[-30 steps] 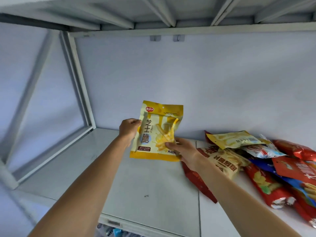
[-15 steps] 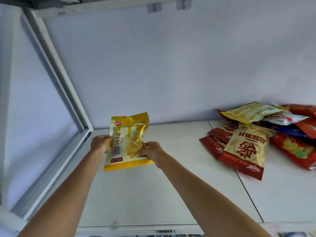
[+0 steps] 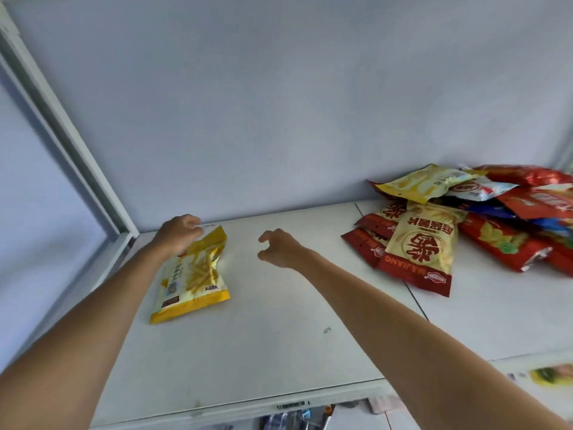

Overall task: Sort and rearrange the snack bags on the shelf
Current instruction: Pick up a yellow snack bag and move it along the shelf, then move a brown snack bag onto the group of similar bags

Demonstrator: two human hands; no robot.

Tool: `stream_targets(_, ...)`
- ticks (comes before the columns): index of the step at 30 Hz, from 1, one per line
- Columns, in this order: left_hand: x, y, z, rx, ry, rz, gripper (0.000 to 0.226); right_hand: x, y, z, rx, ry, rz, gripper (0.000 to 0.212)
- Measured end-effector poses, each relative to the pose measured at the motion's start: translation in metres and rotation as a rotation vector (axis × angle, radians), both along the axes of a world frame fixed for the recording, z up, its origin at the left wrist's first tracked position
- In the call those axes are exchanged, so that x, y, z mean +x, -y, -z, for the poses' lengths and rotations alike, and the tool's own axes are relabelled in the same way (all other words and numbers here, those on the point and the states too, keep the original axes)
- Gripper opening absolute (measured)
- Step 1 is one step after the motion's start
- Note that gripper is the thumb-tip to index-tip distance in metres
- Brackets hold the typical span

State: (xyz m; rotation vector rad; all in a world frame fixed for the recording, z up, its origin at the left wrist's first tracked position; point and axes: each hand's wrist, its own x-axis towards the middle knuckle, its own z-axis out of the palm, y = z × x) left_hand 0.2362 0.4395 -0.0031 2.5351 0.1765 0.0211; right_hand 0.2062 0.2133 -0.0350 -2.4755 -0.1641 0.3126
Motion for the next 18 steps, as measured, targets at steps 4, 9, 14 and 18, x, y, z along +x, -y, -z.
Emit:
stream_targets(4,0.008,0.069,-0.012,0.169,0.065,0.199,0.039,0.003,0.076,-0.022,-0.134,0.146,0.060,0.044)
stream_targets(9,0.007,0.164,-0.023,0.258,0.137,0.339,0.035,-0.008,0.172,-0.035,-0.264,0.238,0.112,0.039)
stream_targets(14,0.000,0.235,-0.025,0.269,0.162,0.373,0.034,-0.020,0.239,-0.040,-0.283,0.259,0.124,0.036)
stream_targets(18,-0.013,0.293,-0.017,0.290,0.164,0.359,0.034,-0.030,0.295,-0.027,-0.352,0.275,0.030,0.041)
